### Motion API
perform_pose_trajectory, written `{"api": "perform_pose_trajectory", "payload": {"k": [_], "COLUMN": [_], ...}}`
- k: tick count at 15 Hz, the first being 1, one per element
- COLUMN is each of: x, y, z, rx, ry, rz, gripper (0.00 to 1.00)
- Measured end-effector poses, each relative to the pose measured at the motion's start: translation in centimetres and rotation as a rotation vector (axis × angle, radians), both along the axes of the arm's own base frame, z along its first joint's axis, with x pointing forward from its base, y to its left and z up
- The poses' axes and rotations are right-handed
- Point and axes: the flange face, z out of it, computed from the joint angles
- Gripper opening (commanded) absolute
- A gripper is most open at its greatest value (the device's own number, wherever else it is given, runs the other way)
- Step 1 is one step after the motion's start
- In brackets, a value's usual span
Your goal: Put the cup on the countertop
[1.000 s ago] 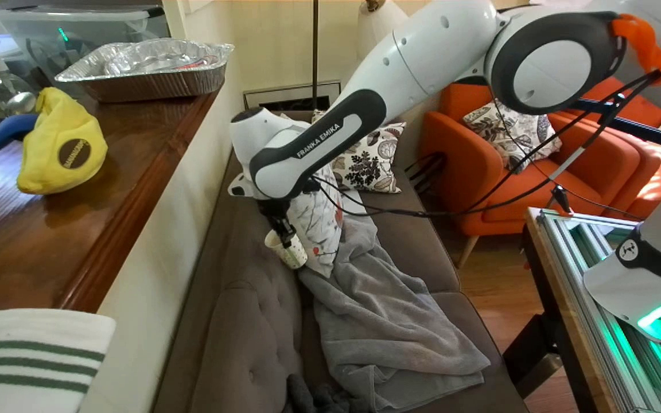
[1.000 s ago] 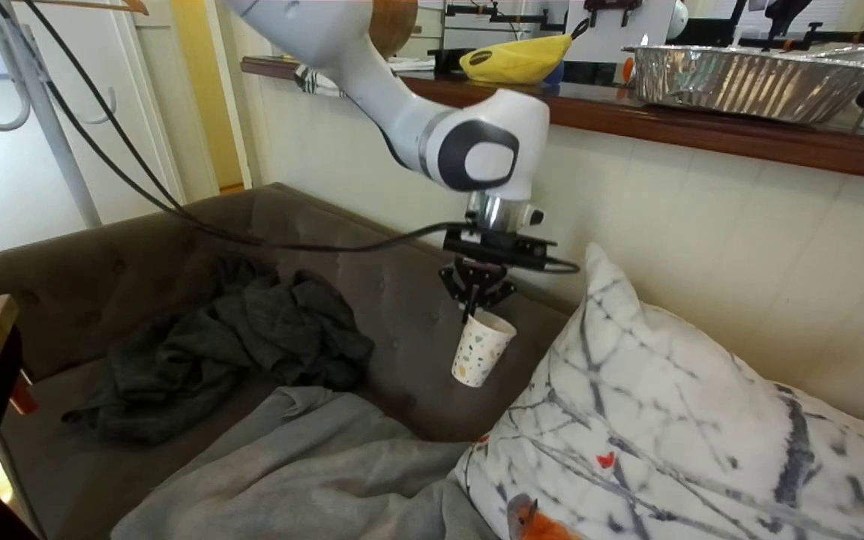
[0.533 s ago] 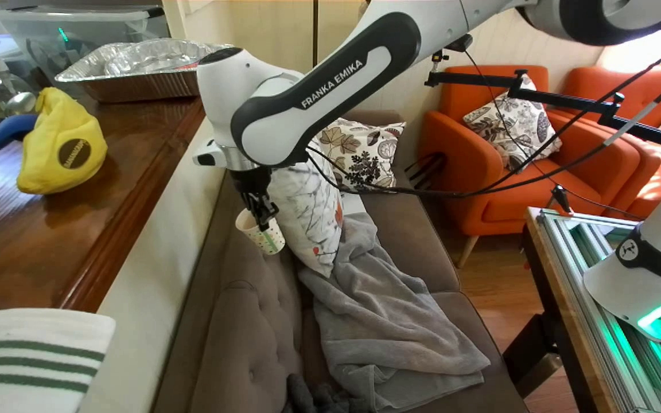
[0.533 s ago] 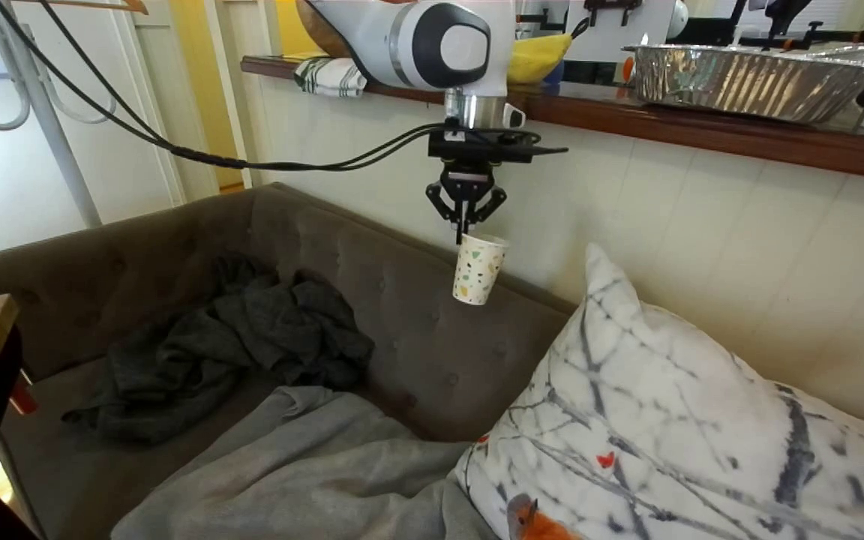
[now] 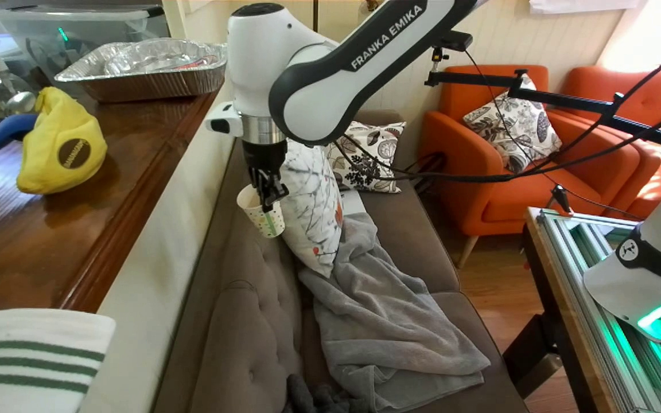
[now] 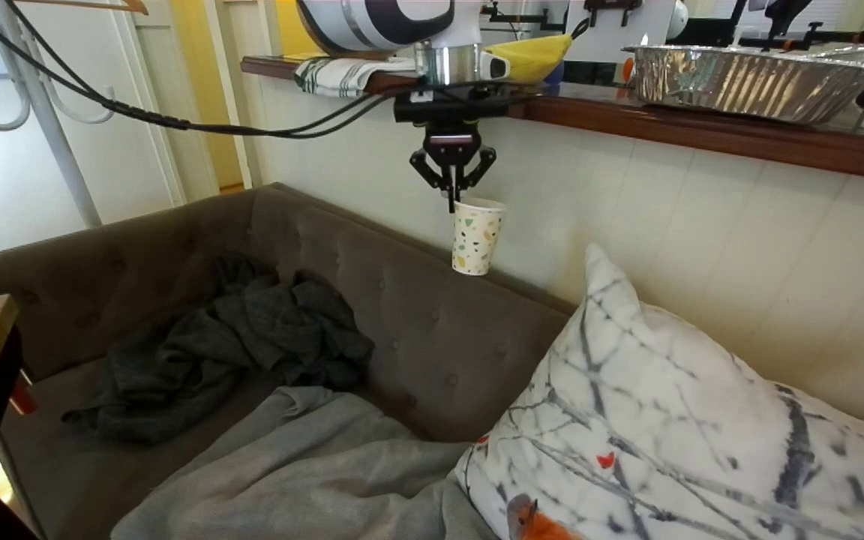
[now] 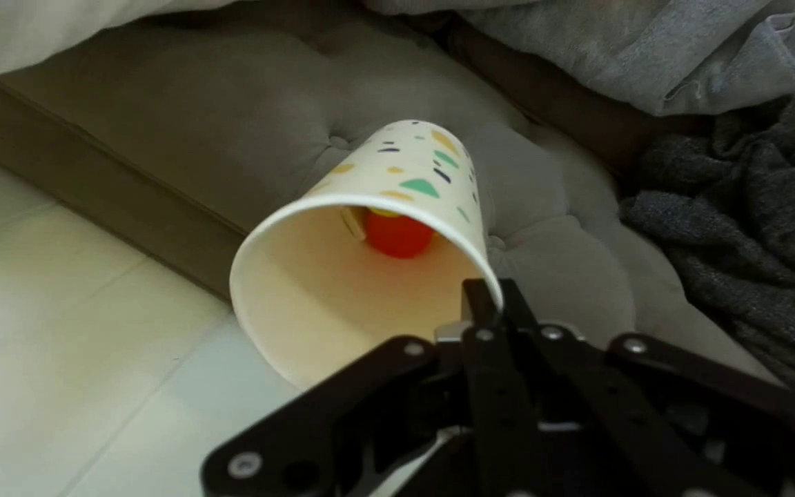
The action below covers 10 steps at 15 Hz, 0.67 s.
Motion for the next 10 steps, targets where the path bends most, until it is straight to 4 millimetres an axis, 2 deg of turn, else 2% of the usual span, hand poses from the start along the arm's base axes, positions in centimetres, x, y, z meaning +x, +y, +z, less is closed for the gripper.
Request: {"api": "perform_pose_trajectory", "payload": {"k": [3, 8, 10], "x": [-1.2, -1.2, -1.0], "y": [-0.7, -0.5, 0.1], "z": [2.2, 1.5, 2.1], "rx": [0.001, 0.003, -0.012], "ry": [-0.031, -0.022, -0.032], "rz": [-0.022, -0.020, 0.008], "gripper": [0.04, 0.01, 0.01]}}
